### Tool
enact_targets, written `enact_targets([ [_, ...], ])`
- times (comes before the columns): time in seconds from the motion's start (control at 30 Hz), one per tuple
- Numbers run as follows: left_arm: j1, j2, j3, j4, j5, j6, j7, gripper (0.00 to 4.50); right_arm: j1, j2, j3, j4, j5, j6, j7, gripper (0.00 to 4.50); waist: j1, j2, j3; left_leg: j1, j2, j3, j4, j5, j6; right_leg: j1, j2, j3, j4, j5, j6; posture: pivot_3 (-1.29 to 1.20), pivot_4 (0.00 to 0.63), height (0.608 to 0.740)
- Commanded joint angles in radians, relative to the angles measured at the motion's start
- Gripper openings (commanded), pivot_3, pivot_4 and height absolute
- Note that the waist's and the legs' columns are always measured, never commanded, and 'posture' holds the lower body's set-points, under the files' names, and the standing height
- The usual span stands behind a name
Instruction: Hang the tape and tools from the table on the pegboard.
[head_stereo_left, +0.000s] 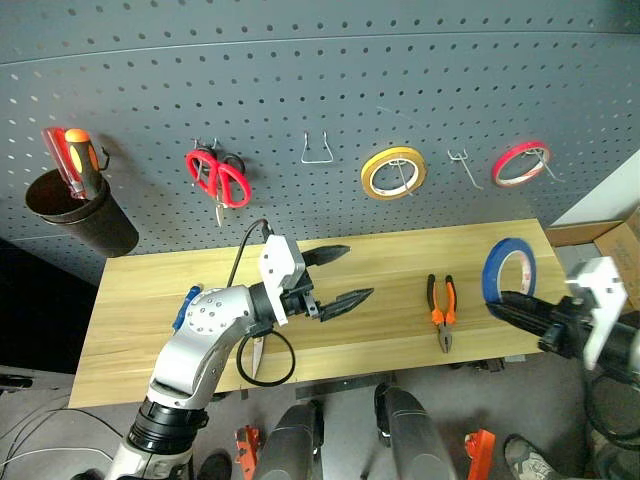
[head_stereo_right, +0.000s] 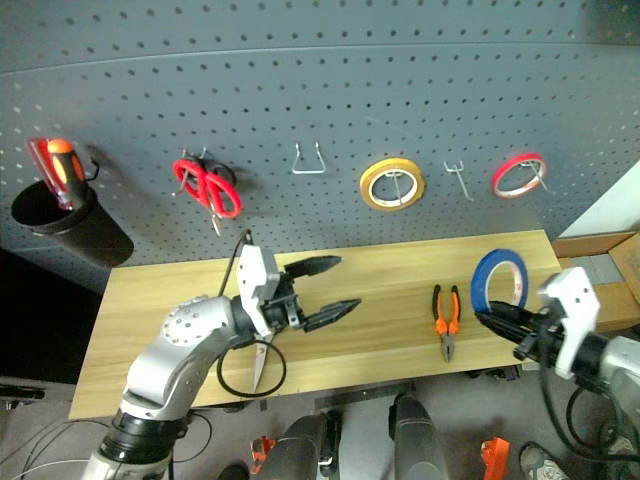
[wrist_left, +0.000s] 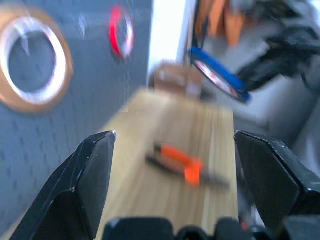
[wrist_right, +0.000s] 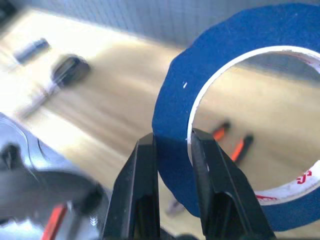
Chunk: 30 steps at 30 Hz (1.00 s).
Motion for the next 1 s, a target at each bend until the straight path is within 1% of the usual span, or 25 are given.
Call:
enact_targets([
  [0.03, -0.009, 0.004, 0.004, -0.015, -0.008, -0.011, -0.01, 4.09, -0.084, -0.012, -0.066, -0.076, 0.119, 0.008, -0.078, 0.34, -0.009, 0.0, 0.0, 0.0, 0.0, 0.001, 0.0, 0.0, 0.0, 0.0, 0.0, 0.001, 0.0, 0.0, 0.0, -0.28, 0.339, 0.74],
  [0.1, -0.016, 0.004, 0.006, -0.005, -0.005, -0.017, -0.011, 4.09, -0.227, -0.023, -0.015, -0.099, 0.157, 0.021, -0.184, 0.34, -0.022, 0.0, 0.0, 0.001, 0.001, 0.002, 0.0, 0.0, 0.0, -0.001, 0.0, 0.002, 0.002, 0.0, 0.0, -0.28, 0.339, 0.74],
  [0.2, -0.031, -0.007, 0.019, 0.011, 0.005, -0.04, 0.008, 4.09, -0.378, -0.023, 0.095, -0.072, 0.133, 0.036, -0.289, 0.34, -0.03, -0.001, 0.0, 0.001, 0.001, 0.003, 0.0, 0.0, 0.0, -0.001, 0.0, 0.002, 0.002, 0.0, 0.0, -0.28, 0.337, 0.74],
  [0.23, -0.036, -0.01, 0.022, 0.015, 0.006, -0.045, 0.013, 4.09, -0.409, -0.017, 0.119, -0.057, 0.133, 0.039, -0.315, 0.34, -0.028, -0.001, 0.0, 0.001, 0.002, 0.002, 0.0, 0.001, 0.0, -0.001, 0.001, 0.001, 0.002, 0.0, 0.0, -0.28, 0.337, 0.74],
  [0.3, -0.048, -0.022, 0.039, 0.017, -0.003, -0.042, 0.036, 4.09, -0.448, -0.02, 0.189, -0.013, 0.084, 0.02, -0.345, 0.34, -0.024, -0.001, 0.001, 0.001, 0.002, 0.001, 0.0, 0.001, -0.001, -0.001, 0.001, 0.0, 0.002, 0.0, -0.001, -0.27, 0.335, 0.74],
  [0.37, -0.05, -0.02, 0.046, 0.014, -0.004, -0.036, 0.044, 4.09, -0.475, -0.034, 0.304, 0.046, -0.007, -0.012, -0.358, 0.34, -0.019, -0.001, 0.0, 0.0, 0.001, 0.001, 0.0, 0.002, -0.003, -0.001, 0.0, 0.0, 0.001, 0.0, -0.001, -0.26, 0.333, 0.74],
  [0.43, -0.039, -0.012, 0.047, 0.009, 0.006, -0.038, 0.046, 4.09, -0.494, -0.041, 0.39, 0.088, -0.072, -0.04, -0.36, 0.34, -0.015, -0.001, 0.0, -0.001, 0.0, 0.002, 0.0, 0.002, -0.003, -0.002, 0.0, 0.001, 0.0, 0.0, -0.001, -0.25, 0.327, 0.74],
  [0.5, -0.022, -0.007, 0.047, -0.002, 0.012, -0.039, 0.051, 4.09, -0.522, -0.034, 0.451, 0.141, -0.129, -0.074, -0.366, 0.34, -0.013, -0.001, 0.0, -0.001, 0.0, 0.004, 0.0, 0.002, -0.002, -0.003, -0.001, 0.001, 0.0, 0.0, -0.001, -0.25, 0.326, 0.74],
  [0.57, -0.013, -0.009, 0.048, -0.013, 0.014, -0.036, 0.062, 4.09, -0.553, -0.026, 0.485, 0.195, -0.173, -0.103, -0.373, 0.34, -0.008, -0.001, 0.001, -0.002, 0.0, 0.004, 0.0, 0.002, -0.002, -0.004, -0.001, 0.001, -0.001, 0.0, -0.001, -0.24, 0.326, 0.74],
  [0.7, 0.003, -0.008, 0.042, -0.029, 0.019, -0.033, 0.077, 4.09, -0.596, -0.01, 0.506, 0.271, -0.212, -0.15, -0.356, 0.34, -0.005, -0.001, 0.0, -0.002, 0.0, 0.004, 0.0, 0.002, -0.002, -0.005, -0.001, 0.001, 0.0, 0.0, -0.001, -0.23, 0.324, 0.74],
  [0.8, 0.007, -0.006, 0.043, -0.025, 0.027, -0.037, 0.083, 4.09, -0.641, 0.009, 0.567, 0.331, -0.254, -0.184, -0.337, 0.34, -0.005, -0.001, 0.0, -0.002, 0.0, 0.004, 0.0, 0.002, -0.002, -0.004, -0.001, 0.001, 0.001, 0.0, -0.001, -0.23, 0.324, 0.74],
  [0.93, 0.004, -0.004, 0.042, -0.021, 0.031, -0.041, 0.088, 4.09, -0.715, 0.052, 0.661, 0.455, -0.347, -0.219, -0.347, 0.34, -0.008, -0.001, 0.0, -0.001, 0.0, 0.005, 0.0, 0.002, -0.003, -0.005, -0.001, 0.002, 0.002, 0.001, -0.001, -0.22, 0.322, 0.74],
  [1.0, 0.003, -0.004, 0.041, -0.019, 0.035, -0.043, 0.09, 4.09, -0.745, 0.074, 0.682, 0.506, -0.381, -0.224, -0.355, 0.34, -0.008, -0.001, 0.0, -0.001, 0.0, 0.005, 0.0, 0.002, -0.003, -0.005, -0.001, 0.001, 0.002, 0.001, -0.001, -0.22, 0.321, 0.74],
])
